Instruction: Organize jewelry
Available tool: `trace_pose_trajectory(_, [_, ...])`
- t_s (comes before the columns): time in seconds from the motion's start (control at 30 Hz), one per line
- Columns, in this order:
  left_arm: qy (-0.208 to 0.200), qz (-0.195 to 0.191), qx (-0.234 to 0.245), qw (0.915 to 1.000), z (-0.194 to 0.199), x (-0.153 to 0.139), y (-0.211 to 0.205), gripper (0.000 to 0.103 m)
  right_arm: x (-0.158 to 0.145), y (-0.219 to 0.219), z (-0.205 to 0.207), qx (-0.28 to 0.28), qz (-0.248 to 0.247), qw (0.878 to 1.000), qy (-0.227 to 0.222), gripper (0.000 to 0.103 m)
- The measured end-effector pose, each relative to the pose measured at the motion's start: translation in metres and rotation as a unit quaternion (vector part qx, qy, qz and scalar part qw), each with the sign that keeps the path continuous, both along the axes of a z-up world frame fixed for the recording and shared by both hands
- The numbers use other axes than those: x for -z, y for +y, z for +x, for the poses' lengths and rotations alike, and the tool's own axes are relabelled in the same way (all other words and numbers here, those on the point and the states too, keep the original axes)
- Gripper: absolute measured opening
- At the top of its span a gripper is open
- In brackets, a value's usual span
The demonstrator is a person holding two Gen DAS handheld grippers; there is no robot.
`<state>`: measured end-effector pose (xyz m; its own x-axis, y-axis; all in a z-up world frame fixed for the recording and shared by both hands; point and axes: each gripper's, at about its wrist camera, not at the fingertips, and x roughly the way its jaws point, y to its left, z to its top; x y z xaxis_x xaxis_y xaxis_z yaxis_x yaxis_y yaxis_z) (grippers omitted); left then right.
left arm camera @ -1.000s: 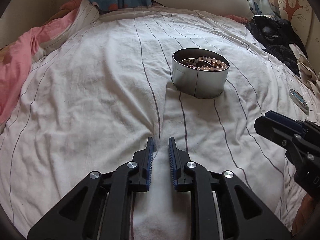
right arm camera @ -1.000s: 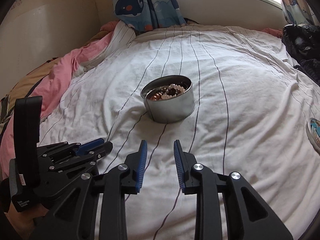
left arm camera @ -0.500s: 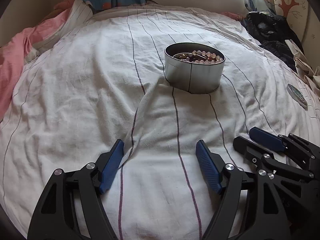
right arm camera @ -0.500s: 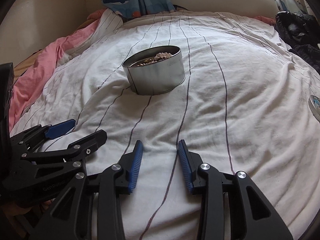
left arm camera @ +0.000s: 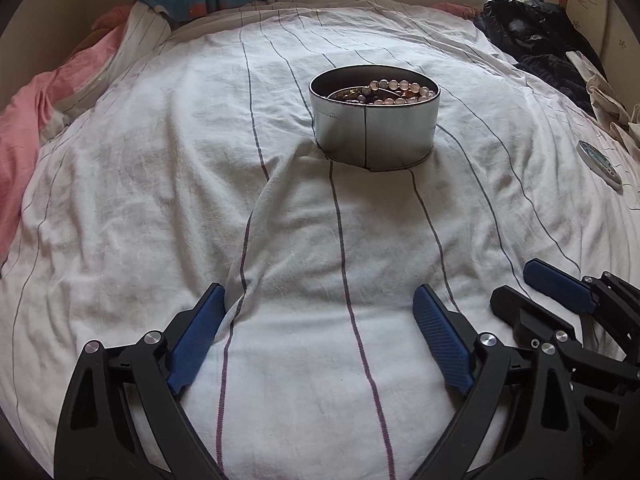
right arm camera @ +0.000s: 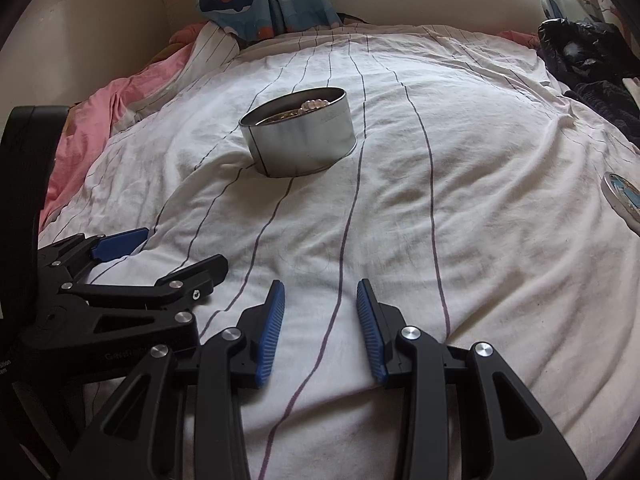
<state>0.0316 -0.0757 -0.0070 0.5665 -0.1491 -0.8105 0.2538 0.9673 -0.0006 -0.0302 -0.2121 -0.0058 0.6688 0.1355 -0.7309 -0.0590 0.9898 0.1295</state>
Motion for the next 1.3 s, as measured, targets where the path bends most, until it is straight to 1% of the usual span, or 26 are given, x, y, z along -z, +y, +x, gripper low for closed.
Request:
trace_pose_trajectory(0.13, [0.002,0.004,0.002,1.0000,0.0003,0.0004,-0.0012,0.095,0.0006,-0.0003,-0.0045,0.002,-0.001,1.000,-0.010,0.039])
trace_pose_trajectory(0.23, [0.002,0.005,0.002,1.0000,0.0006,0.0007,-0.0010,0.095,0.0016,-0.0032,-0.0036,0.002,0.010,1.000,-0.010,0.039])
trace_pose_trajectory(0.33, [0.004,0.006,0.000,1.0000,0.0018,0.0011,-0.0007,0.095,0.0020,-0.0024,-0.0040,0.003,0.006,1.000,-0.013,0.039])
trace_pose_trajectory(0.57, [0.004,0.008,0.000,1.0000,0.0024,0.0006,-0.0025,0.095,0.0038,-0.0053,-0.0019,0.004,0.016,1.000,-0.009,0.039])
trace_pose_trajectory(0.73, [0.005,0.017,-0.003,0.9998,0.0027,0.0020,-0.0035,0.095,0.0037,-0.0013,-0.0030,0.010,-0.004,1.000,-0.011,0.037])
trace_pose_trajectory(0.87, [0.005,0.016,-0.003,0.9998,0.0028,0.0021,-0.0034,0.095,0.0060,-0.0040,-0.0015,0.015,0.009,1.000,-0.003,0.037])
trace_pose_trajectory(1.03, [0.006,0.022,-0.004,0.9997,0.0025,0.0018,-0.0044,0.095,0.0064,-0.0015,-0.0017,0.024,-0.005,1.000,0.000,0.035])
trace_pose_trajectory(1.3, [0.008,0.016,-0.003,0.9998,0.0035,0.0018,-0.0035,0.095,0.0069,-0.0028,-0.0009,0.029,-0.004,1.000,0.002,0.035])
